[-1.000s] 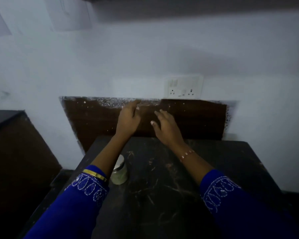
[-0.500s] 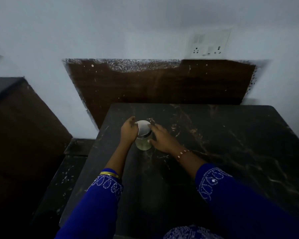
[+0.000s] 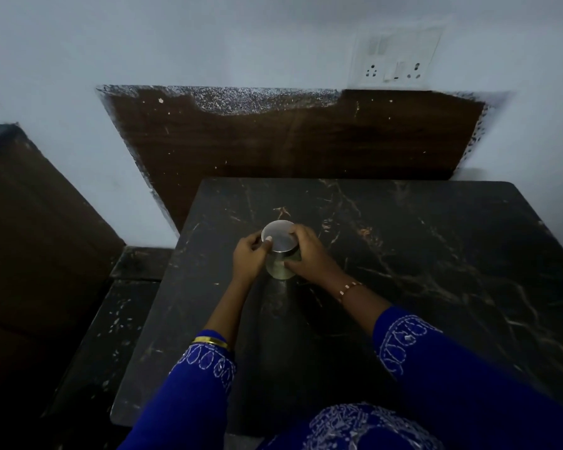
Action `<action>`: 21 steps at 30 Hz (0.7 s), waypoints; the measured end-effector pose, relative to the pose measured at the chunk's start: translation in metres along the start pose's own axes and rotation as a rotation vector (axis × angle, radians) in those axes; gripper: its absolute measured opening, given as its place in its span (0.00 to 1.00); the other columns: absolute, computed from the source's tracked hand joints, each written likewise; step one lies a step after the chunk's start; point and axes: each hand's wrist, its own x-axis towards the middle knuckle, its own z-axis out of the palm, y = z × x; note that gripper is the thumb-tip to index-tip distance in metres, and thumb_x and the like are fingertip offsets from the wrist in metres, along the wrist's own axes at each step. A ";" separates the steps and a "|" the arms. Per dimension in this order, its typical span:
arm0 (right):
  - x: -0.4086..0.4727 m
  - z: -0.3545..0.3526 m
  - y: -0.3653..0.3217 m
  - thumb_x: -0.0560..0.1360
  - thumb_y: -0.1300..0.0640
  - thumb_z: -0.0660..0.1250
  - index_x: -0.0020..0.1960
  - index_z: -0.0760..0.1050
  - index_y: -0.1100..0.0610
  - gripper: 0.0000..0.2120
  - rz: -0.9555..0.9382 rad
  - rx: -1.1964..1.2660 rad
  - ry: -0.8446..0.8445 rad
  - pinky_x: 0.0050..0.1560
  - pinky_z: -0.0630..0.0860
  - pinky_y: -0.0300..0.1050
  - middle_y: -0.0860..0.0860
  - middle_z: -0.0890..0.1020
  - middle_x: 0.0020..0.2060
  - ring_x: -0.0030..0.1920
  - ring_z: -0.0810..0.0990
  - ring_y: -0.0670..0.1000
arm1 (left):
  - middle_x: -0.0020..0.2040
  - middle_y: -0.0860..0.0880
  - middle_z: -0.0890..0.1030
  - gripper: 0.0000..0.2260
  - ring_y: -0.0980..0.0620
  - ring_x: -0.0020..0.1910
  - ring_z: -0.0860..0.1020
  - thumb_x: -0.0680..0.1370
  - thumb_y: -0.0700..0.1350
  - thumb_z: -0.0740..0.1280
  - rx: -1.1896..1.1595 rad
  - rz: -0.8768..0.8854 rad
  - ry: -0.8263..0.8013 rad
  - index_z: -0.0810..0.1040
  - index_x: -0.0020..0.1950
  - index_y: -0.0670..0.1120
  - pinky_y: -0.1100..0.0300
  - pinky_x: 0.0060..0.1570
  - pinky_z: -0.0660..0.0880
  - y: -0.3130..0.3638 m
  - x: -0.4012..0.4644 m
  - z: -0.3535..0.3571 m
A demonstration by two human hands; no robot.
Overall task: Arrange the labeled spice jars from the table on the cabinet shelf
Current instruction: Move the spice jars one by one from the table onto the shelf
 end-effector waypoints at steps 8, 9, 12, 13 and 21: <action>-0.015 -0.013 0.030 0.62 0.56 0.78 0.66 0.66 0.56 0.36 0.033 0.089 0.170 0.55 0.69 0.38 0.55 0.70 0.63 0.62 0.71 0.53 | 0.50 0.46 0.81 0.12 0.56 0.45 0.79 0.77 0.35 0.60 -0.246 -0.059 -0.055 0.79 0.57 0.40 0.74 0.40 0.75 0.002 -0.035 0.033; -0.017 -0.018 0.032 0.61 0.57 0.78 0.64 0.67 0.56 0.35 0.037 0.102 0.187 0.53 0.70 0.38 0.55 0.71 0.62 0.62 0.72 0.53 | 0.50 0.46 0.81 0.12 0.55 0.45 0.79 0.77 0.35 0.60 -0.273 -0.077 -0.066 0.79 0.57 0.39 0.74 0.39 0.76 0.004 -0.038 0.036; -0.022 -0.039 0.034 0.62 0.58 0.78 0.63 0.67 0.56 0.34 0.124 0.239 0.222 0.54 0.71 0.40 0.53 0.71 0.62 0.62 0.70 0.51 | 0.52 0.43 0.81 0.11 0.52 0.47 0.79 0.78 0.36 0.58 -0.304 -0.104 -0.104 0.79 0.56 0.40 0.69 0.40 0.77 0.016 -0.041 0.042; -0.024 -0.049 0.033 0.62 0.59 0.78 0.63 0.66 0.55 0.34 0.161 0.328 0.226 0.54 0.71 0.40 0.53 0.71 0.62 0.61 0.70 0.50 | 0.52 0.42 0.80 0.11 0.51 0.48 0.79 0.79 0.37 0.58 -0.307 -0.104 -0.116 0.78 0.55 0.41 0.66 0.42 0.78 0.023 -0.040 0.043; -0.032 -0.143 0.011 0.69 0.71 0.67 0.62 0.67 0.58 0.24 0.094 0.966 0.127 0.46 0.78 0.39 0.49 0.77 0.51 0.51 0.79 0.48 | 0.48 0.44 0.85 0.19 0.48 0.48 0.83 0.80 0.54 0.51 -0.697 -0.249 -0.534 0.79 0.54 0.47 0.57 0.43 0.80 0.088 -0.030 0.064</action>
